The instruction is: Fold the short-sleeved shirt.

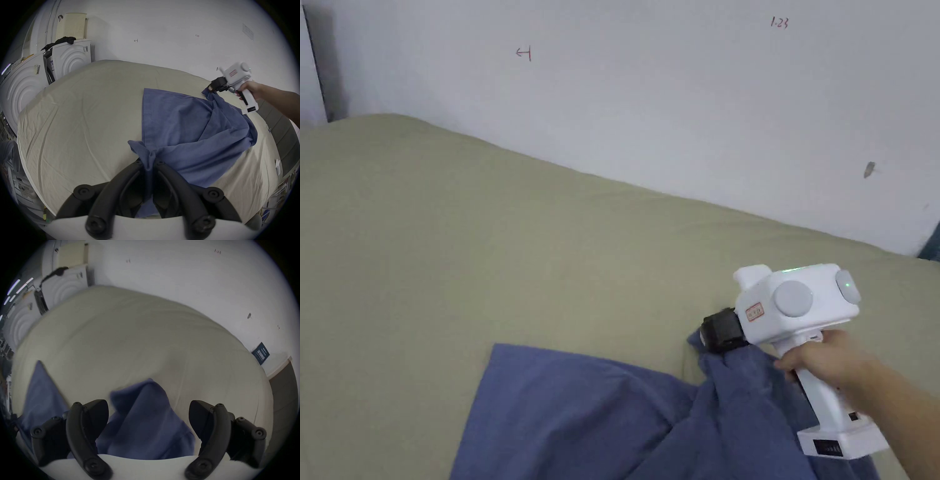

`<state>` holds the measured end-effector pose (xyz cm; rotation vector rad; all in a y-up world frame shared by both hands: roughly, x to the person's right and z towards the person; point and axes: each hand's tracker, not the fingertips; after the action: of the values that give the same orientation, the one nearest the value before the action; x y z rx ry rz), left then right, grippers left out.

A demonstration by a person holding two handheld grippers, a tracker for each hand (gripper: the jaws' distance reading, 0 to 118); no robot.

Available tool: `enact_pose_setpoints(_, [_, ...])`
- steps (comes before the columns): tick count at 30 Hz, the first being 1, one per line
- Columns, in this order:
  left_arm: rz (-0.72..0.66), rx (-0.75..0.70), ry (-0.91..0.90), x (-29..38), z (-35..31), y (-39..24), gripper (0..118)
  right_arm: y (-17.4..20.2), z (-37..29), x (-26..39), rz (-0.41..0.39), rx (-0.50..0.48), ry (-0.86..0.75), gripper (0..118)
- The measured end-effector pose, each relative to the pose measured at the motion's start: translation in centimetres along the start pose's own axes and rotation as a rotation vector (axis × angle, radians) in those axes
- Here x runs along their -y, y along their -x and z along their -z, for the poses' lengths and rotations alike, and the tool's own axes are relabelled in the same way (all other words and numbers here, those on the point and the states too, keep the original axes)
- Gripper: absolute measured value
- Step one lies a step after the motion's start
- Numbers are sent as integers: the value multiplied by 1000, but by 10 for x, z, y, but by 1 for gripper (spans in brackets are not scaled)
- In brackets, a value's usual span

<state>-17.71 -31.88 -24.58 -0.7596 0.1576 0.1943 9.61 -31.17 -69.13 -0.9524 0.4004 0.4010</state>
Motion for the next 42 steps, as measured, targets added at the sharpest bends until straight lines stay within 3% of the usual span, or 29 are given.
enact_pose_setpoints(2, [-9, 8, -2, 0, 2, 2, 7, 4, 17, 6, -3, 80, 102, 103])
enact_pose_setpoints(3, [-11, 13, 0, 0, 4, 5, 7, 1, 14, 8, 30, 23, 87, 95])
enact_pose_setpoints(4, [-15, 18, 4, -1, 5, 6, 7, -3, 5, 9, 101, -77, 28, 72])
enact_pose_setpoints(5, [-18, 27, -2, -3, 5, 8, 7, -5, -6, 10, 158, -101, -36, 33])
enact_pose_setpoints(6, [-21, 37, -11, -5, 4, 9, 7, -1, -15, 12, 155, -8, -88, 8])
enact_pose_setpoints(7, [-24, 41, -18, -8, 4, 9, 7, 1, -27, 18, 153, 103, -166, 8])
enact_pose_setpoints(8, [-28, 43, -28, -12, 2, 9, 7, -4, -37, 20, 185, 88, -194, 8])
enact_pose_setpoints(10, [-35, 65, -79, -22, -5, 9, 7, -15, -64, 21, 267, -34, -242, 8])
enact_pose_setpoints(18, [1, 87, -243, -87, -31, 4, 7, -29, -203, 11, 286, 43, -578, 8])
enact_pose_setpoints(23, [42, 86, -377, -160, -47, 6, 7, -46, -281, -10, 243, 156, -720, 8])
enact_pose_setpoints(26, [34, 78, -443, -212, -51, 8, 7, -63, -318, -25, 295, 171, -786, 8])
enact_pose_setpoints(29, [104, 66, -499, -263, -53, 3, 7, -77, -349, -40, 311, 214, -856, 8])
enact_pose_setpoints(35, [326, -9, -568, -364, -47, -28, 7, -90, -395, -80, 268, 317, -945, 8])
enact_pose_setpoints(42, [195, 6, -677, -485, -46, -51, 7, -117, -439, -134, 303, 430, -1066, 8])
